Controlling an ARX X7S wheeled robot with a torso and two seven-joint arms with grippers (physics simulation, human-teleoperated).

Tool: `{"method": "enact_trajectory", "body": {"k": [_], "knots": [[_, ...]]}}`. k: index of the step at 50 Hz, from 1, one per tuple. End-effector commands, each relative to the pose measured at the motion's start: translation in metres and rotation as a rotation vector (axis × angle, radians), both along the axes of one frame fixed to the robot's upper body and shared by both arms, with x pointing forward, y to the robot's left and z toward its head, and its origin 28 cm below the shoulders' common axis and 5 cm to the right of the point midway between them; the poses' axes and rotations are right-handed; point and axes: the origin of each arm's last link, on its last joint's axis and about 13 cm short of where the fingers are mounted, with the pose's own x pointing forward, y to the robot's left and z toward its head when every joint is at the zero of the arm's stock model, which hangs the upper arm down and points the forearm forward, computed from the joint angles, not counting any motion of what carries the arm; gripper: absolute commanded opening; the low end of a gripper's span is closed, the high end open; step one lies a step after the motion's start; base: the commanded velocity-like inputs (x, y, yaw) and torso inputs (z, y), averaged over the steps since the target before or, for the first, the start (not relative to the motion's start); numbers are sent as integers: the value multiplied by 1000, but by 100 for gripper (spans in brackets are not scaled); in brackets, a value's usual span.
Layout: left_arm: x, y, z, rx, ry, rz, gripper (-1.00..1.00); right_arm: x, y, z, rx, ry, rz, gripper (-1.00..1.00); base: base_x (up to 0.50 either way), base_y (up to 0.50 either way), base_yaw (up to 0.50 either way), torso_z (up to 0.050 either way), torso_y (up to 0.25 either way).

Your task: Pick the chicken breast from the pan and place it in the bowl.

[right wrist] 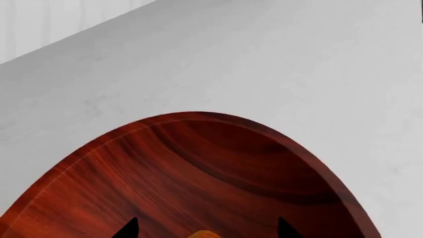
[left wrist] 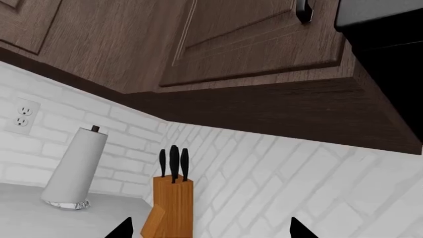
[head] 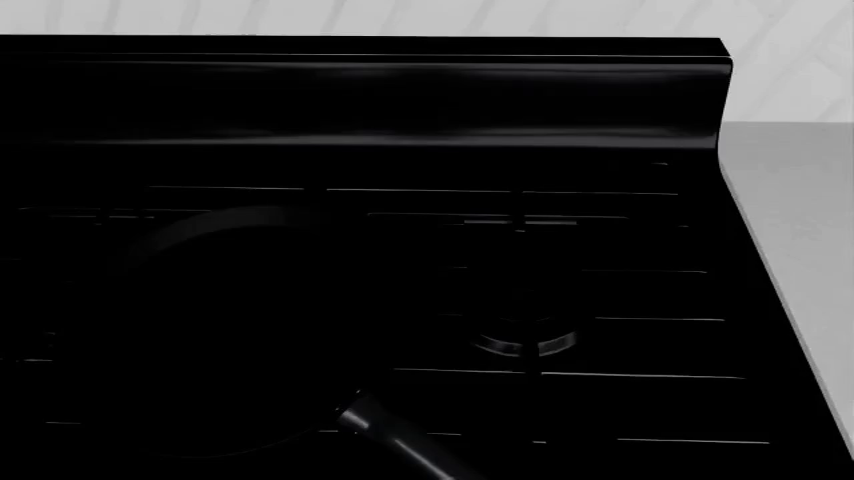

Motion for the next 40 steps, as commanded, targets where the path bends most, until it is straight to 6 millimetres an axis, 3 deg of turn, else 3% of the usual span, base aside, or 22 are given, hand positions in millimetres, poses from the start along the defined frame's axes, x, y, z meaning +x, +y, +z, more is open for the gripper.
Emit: {"method": "enact_trajectory", "body": {"k": [1,24,40], "knots": [[0,-12,-90,-112,371,-60,100,-8,3,14,-4,-63,0,100,19,0,-22,-26,0],[-9,-9,-92,-123,362,-63,100,-21,8,46,-86,-143,77,100,9,-8,-12,-27,0],[-7,-8,-94,-127,363,-64,100,-29,38,76,-177,-205,156,100,10,-7,-12,-27,0]]}}
